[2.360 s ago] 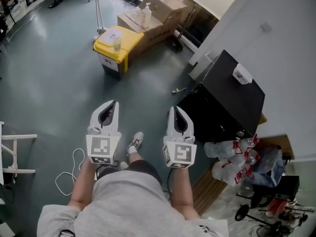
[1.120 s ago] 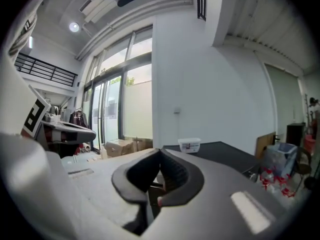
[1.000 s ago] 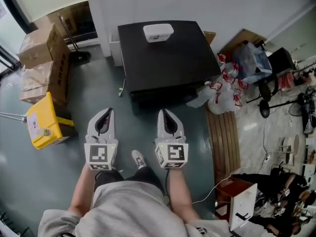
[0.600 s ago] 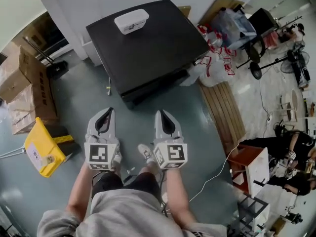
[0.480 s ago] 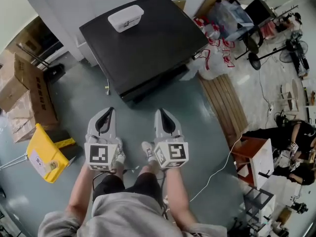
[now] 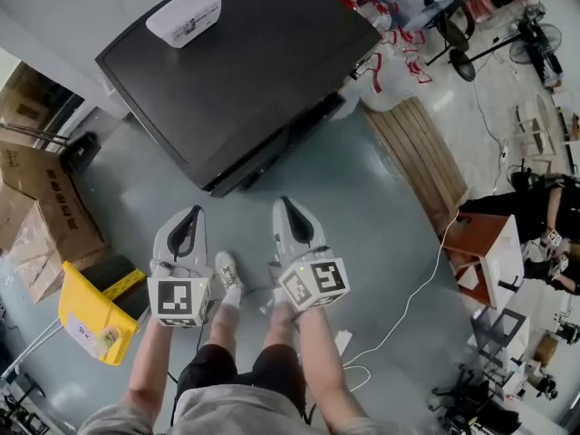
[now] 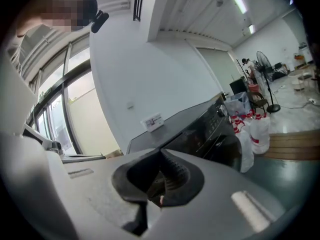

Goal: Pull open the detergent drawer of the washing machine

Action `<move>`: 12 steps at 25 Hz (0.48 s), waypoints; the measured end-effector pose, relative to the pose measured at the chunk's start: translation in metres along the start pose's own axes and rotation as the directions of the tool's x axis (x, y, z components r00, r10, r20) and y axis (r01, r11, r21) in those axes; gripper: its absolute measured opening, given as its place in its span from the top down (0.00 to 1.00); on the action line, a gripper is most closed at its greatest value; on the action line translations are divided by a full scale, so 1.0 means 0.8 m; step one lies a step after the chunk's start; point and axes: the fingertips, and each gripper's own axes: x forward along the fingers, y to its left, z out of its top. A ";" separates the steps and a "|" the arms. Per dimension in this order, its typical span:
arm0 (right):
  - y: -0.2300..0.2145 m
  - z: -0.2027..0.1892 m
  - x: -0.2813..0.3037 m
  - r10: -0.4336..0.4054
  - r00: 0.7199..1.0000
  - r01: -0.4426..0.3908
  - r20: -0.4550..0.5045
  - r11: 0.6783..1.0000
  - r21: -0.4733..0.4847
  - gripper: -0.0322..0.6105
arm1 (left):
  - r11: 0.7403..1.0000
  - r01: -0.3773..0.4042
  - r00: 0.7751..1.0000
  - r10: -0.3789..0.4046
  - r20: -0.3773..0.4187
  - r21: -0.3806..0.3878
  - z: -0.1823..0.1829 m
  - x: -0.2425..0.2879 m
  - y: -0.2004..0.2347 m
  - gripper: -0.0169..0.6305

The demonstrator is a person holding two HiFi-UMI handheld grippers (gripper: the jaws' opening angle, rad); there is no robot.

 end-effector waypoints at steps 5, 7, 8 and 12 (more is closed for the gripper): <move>-0.025 -0.033 0.022 0.047 0.998 -0.051 0.036 0.991 0.127 0.81 | 0.999 0.016 1.000 -0.016 -0.004 0.047 -0.040 0.024 -0.001 0.96; -0.030 -0.042 0.032 0.088 0.994 -0.100 0.063 0.973 0.206 0.72 | 0.999 0.014 1.000 -0.013 -0.021 0.039 -0.058 0.029 0.003 0.96; -0.031 -0.046 0.038 0.111 0.991 -0.127 0.078 0.962 0.241 0.67 | 0.999 0.010 1.000 -0.009 -0.030 0.031 -0.067 0.031 0.005 0.96; -0.038 -0.056 0.062 0.181 0.974 -0.219 0.135 0.910 0.353 0.51 | 1.000 -0.005 0.998 0.005 -0.067 0.004 -0.092 0.037 0.012 0.96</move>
